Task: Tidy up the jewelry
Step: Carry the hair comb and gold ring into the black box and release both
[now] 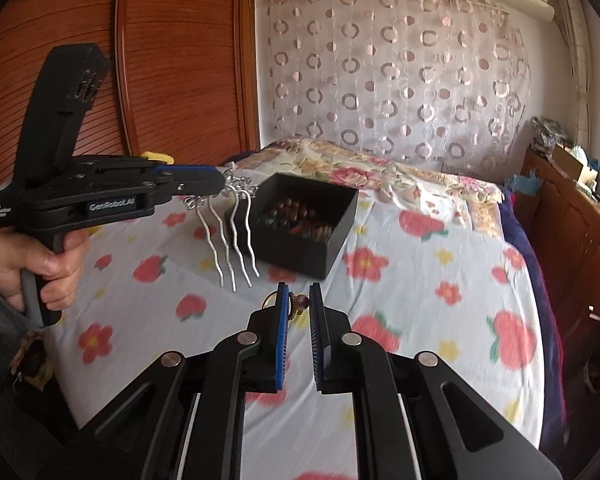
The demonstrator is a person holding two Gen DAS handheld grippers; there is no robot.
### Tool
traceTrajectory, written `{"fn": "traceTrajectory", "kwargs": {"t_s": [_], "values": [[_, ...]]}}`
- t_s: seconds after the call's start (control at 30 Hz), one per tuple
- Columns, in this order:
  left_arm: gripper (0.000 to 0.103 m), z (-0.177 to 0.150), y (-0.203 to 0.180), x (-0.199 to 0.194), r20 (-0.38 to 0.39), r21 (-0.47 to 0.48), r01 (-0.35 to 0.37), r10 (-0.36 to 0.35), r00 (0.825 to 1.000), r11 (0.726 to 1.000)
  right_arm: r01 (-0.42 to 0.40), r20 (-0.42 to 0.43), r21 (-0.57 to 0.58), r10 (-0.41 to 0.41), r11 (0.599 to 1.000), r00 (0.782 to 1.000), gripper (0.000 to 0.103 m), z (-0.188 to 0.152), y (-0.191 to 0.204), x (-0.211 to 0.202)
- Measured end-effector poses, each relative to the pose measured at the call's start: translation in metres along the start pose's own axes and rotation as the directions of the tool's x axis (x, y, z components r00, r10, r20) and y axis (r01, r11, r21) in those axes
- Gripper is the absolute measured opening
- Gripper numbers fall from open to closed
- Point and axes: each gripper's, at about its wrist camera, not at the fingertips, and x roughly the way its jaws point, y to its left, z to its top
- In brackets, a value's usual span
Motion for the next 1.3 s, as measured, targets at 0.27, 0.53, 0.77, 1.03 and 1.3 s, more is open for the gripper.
{"fn": "traceTrajectory", "kwargs": {"t_s": [0.27, 0.53, 0.77, 1.03, 1.3], "values": [[0.008, 0.023, 0.021, 0.011, 0.028, -0.033, -0.014, 0.015, 1.0, 0.999, 0.016, 0.002, 0.008, -0.016, 1.0, 1.0, 0.012, 0.033, -0.014, 0.031], [0.008, 0.03, 0.046, 0.039, 0.014, -0.094, -0.054, 0.056, 0.998, 0.994, 0.028, -0.029, 0.018, -0.027, 0.999, 0.999, 0.012, 0.059, -0.021, 0.074], [0.009, 0.029, 0.064, 0.063, -0.017, -0.141, -0.068, 0.067, 0.998, 0.988, 0.02, -0.054, 0.027, -0.019, 0.999, 0.998, 0.012, 0.073, -0.023, 0.102], [0.009, 0.03, 0.066, 0.073, -0.018, -0.133, -0.077, 0.075, 0.997, 0.988, 0.009, -0.092, 0.072, -0.002, 0.997, 0.996, 0.012, 0.088, -0.033, 0.133], [0.008, 0.048, 0.068, 0.09, -0.034, -0.104, -0.106, 0.103, 0.994, 0.989, 0.016, -0.104, 0.06, -0.01, 0.998, 0.995, 0.012, 0.096, -0.031, 0.146]]}}
